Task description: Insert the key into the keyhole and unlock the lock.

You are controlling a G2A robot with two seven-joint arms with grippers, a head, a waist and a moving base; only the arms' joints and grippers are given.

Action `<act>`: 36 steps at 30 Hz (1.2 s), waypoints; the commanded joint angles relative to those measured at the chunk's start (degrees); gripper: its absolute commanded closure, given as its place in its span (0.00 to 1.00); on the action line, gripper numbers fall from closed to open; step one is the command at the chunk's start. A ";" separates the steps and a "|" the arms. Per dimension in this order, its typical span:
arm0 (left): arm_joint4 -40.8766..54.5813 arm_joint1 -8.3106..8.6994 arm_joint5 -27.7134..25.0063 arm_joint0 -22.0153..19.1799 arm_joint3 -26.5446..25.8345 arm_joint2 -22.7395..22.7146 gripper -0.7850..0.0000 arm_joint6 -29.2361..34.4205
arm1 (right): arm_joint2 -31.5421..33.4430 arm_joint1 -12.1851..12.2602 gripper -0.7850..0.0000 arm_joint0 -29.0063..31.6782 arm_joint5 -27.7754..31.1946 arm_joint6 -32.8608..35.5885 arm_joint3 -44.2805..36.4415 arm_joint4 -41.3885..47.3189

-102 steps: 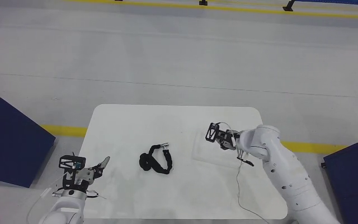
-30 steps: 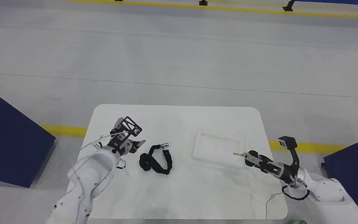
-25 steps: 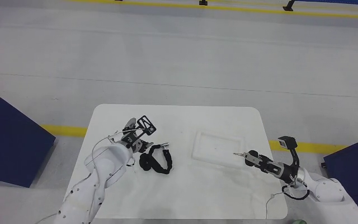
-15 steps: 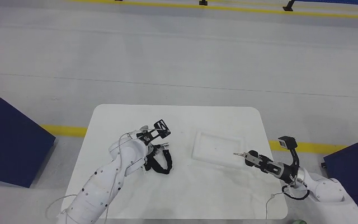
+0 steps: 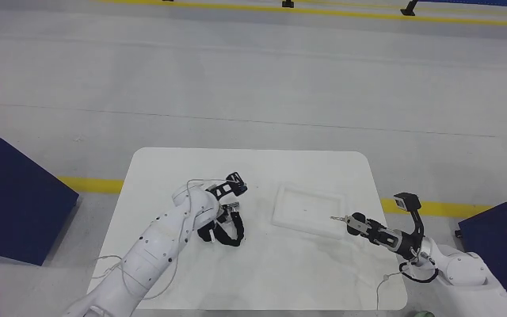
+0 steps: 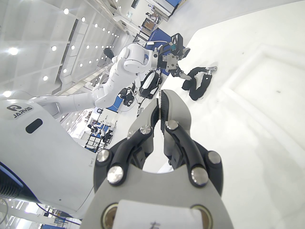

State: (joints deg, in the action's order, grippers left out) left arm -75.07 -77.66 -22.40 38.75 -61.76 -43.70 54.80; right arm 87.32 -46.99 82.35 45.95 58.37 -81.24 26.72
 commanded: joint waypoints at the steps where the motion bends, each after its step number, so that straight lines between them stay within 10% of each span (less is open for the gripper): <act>1: 1.09 -0.77 -0.30 -1.20 3.17 0.98 0.11 -0.46 | 0.00 0.00 1.00 0.00 0.00 0.00 0.00 0.00; 12: 4.34 -5.06 -0.94 -7.26 17.42 5.40 0.45 -2.83 | 0.00 0.00 1.00 0.00 0.00 0.00 0.00 0.00; 30: 5.51 -9.59 -2.37 -11.87 30.47 8.35 0.60 -6.11 | 0.00 0.00 1.00 0.00 0.00 0.00 0.00 0.00; 36: 5.91 -10.60 -2.64 -12.62 33.12 8.68 1.00 -5.55 | 0.00 0.00 1.00 0.00 0.00 0.00 0.00 0.00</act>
State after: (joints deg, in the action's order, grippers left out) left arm -69.22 -88.12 -25.03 26.23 -29.02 -35.04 49.27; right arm 87.32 -46.99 82.35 45.95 58.37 -81.24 26.72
